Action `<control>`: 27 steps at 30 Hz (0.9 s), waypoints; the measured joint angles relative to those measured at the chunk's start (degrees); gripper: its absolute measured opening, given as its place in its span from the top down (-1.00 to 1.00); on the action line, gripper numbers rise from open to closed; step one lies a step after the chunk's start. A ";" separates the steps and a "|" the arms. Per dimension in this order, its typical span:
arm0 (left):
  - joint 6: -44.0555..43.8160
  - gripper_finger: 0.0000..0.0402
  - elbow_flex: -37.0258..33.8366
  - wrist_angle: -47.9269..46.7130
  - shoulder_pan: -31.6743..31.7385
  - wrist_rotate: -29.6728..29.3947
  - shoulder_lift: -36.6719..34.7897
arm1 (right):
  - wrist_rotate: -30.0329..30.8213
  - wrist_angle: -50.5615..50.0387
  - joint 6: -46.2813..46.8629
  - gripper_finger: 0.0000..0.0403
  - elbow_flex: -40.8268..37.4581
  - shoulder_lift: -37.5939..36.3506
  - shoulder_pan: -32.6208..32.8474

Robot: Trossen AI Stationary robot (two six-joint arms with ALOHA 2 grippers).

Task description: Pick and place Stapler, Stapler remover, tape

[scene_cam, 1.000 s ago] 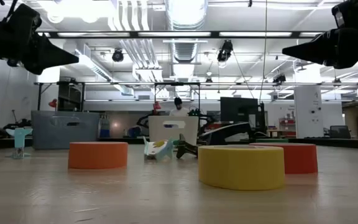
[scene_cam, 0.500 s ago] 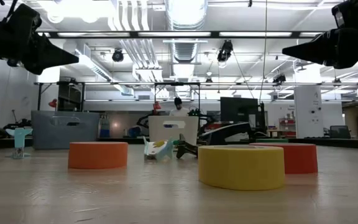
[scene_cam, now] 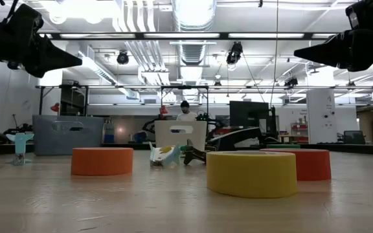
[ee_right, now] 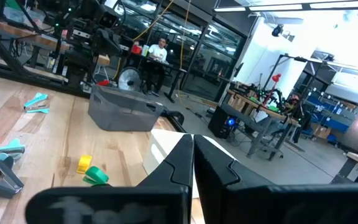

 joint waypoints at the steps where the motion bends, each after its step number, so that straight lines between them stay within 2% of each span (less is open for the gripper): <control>1: 0.00 0.91 0.01 0.00 0.00 0.01 0.01 | 0.00 0.01 0.00 0.96 -0.01 -0.01 0.01; 4: 0.00 0.91 0.00 0.02 -0.01 -0.01 -0.01 | 0.00 0.05 -0.04 0.96 -0.02 -0.01 0.00; 8: 0.00 0.89 0.00 0.02 -0.01 0.01 0.01 | -0.30 1.03 -4.44 0.96 0.00 0.30 -0.74; 13: 0.00 0.91 0.02 0.00 -0.01 0.00 -0.01 | 0.14 -5.45 -9.10 0.96 0.00 0.35 -0.82; 14: 0.00 0.91 0.00 0.00 -0.01 0.00 0.00 | 0.03 -6.67 -11.76 0.96 -0.02 0.35 -0.80; 18: 0.00 0.90 0.00 0.02 -0.01 0.01 -0.01 | -0.49 -8.65 -32.00 0.96 -0.01 0.51 -0.80; 20: 0.00 0.90 0.00 0.00 -0.01 0.00 0.01 | -6.29 -8.14 -37.47 0.96 -0.02 0.67 -0.81; 25: 0.00 0.91 0.00 0.00 0.00 -0.01 0.01 | -33.33 -4.58 -34.91 0.96 -0.02 0.66 -0.73; 26: 0.00 0.91 0.02 0.00 0.00 0.01 0.01 | -38.10 -3.25 -35.59 0.96 0.00 0.59 -0.73; 27: 0.00 0.91 0.00 0.02 -0.01 -0.01 -0.01 | -39.85 -1.85 -38.48 0.96 0.00 0.58 -0.72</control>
